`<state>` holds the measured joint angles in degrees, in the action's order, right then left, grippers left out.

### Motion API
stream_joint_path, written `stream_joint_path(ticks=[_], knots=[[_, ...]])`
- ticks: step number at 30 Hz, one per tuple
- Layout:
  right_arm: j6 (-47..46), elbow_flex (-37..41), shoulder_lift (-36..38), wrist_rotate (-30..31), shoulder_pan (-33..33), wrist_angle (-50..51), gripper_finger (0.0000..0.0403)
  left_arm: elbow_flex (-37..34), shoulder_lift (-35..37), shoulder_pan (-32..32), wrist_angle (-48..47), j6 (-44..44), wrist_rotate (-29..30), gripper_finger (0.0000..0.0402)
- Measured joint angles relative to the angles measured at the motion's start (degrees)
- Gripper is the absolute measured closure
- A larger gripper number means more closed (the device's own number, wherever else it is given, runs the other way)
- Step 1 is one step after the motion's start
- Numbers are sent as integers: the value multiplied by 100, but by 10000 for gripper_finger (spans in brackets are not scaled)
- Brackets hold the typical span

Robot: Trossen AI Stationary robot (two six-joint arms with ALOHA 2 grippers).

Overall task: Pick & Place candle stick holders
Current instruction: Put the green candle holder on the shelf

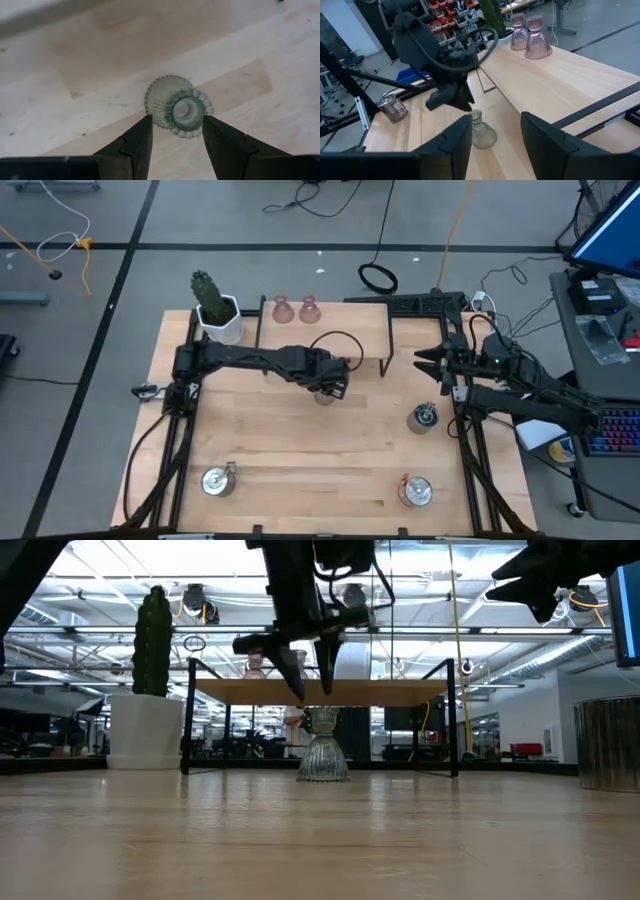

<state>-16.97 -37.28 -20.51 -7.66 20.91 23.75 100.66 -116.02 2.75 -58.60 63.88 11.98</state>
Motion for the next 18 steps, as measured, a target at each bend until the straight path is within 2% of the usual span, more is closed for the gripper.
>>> stream_joint_path(ticks=[4, 18], knots=[[45, 0, -2, -2, -1, 1, 243, 9, -171, 1, 193, 13, -192, 232], [183, 0, 0, -9, -2, 111, 243, 11, -269, 125, 157, 97, -240, 232]])
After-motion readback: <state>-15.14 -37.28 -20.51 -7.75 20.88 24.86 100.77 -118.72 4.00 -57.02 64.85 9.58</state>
